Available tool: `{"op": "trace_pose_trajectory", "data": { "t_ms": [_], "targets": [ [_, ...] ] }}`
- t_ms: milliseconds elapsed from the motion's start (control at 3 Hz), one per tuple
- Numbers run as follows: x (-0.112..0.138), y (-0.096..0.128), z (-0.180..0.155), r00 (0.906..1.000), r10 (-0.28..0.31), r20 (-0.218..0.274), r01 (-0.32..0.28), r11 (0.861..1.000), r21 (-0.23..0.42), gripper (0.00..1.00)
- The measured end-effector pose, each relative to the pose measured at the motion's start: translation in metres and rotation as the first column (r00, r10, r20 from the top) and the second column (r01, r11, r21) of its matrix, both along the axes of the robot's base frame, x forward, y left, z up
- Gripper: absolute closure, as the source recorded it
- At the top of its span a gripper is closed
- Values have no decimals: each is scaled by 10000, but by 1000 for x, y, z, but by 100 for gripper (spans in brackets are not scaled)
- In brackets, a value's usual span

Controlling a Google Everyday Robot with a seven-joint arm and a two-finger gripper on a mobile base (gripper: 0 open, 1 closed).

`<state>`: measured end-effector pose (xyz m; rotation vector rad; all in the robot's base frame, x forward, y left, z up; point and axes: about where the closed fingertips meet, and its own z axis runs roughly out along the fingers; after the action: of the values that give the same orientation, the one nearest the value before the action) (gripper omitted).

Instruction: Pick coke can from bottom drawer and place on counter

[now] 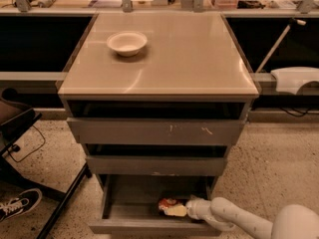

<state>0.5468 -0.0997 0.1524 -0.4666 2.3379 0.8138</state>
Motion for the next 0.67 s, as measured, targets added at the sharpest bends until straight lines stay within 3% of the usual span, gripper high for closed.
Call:
{"op": "trace_pose_trajectory", "data": {
  "t_ms": [667],
  "targets": [
    [-1, 7, -11, 9999, -132, -42, 131, 9997, -184, 0]
  ]
}}
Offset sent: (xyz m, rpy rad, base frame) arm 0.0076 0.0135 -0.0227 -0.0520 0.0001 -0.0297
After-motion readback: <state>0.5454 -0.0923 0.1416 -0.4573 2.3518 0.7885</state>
